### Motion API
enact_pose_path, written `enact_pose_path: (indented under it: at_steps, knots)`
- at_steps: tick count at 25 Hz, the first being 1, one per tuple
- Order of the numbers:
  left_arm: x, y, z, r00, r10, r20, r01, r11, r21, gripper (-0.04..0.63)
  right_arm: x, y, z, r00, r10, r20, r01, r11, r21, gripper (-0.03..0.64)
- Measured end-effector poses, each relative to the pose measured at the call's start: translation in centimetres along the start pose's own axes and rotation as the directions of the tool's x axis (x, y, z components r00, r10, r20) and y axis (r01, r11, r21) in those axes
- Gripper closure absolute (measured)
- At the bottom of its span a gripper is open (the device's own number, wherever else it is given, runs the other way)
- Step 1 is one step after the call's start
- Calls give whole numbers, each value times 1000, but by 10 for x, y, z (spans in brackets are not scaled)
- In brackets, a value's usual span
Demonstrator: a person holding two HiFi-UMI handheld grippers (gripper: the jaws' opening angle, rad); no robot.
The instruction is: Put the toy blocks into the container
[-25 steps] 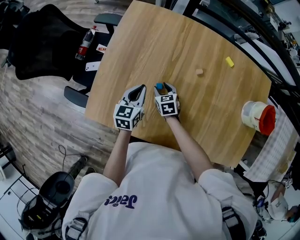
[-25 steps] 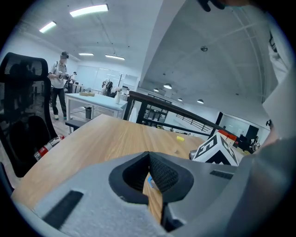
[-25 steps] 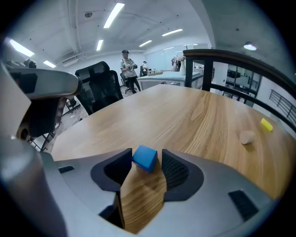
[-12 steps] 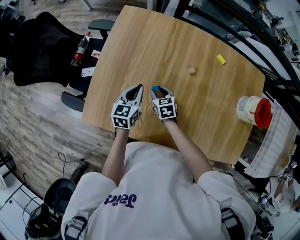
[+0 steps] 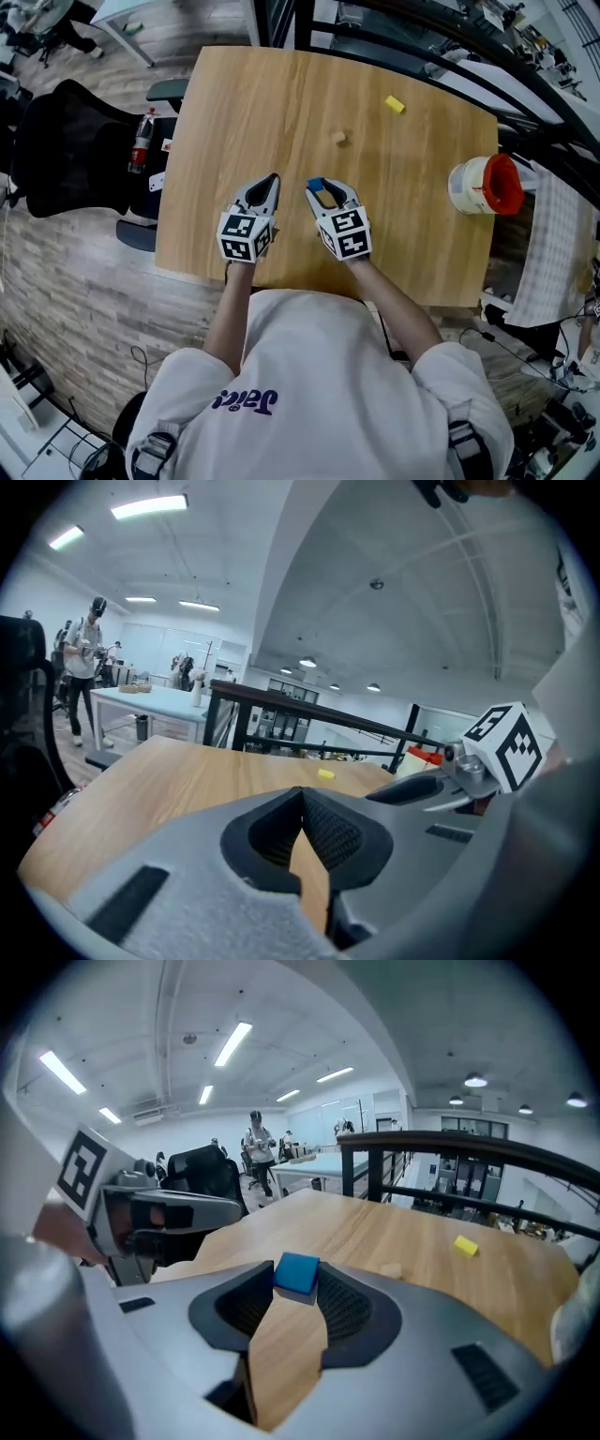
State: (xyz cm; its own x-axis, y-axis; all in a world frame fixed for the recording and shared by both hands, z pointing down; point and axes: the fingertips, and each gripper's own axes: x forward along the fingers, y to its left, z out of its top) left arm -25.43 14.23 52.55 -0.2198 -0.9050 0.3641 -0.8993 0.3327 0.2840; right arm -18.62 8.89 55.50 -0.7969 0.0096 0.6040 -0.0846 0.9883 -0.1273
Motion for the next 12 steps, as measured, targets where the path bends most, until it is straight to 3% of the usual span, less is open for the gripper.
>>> enact_pose_path:
  at_steps: [6,12]
  knots:
    - [43,-80,28,988,-151,14,148,980,132,583,-83,-56,11,994,-60,93,61,998,-12,465]
    - [81,-173,74,945,-316,82,309,946,95,583,-178,-134,6,972,-192,132,194,981,-8,465]
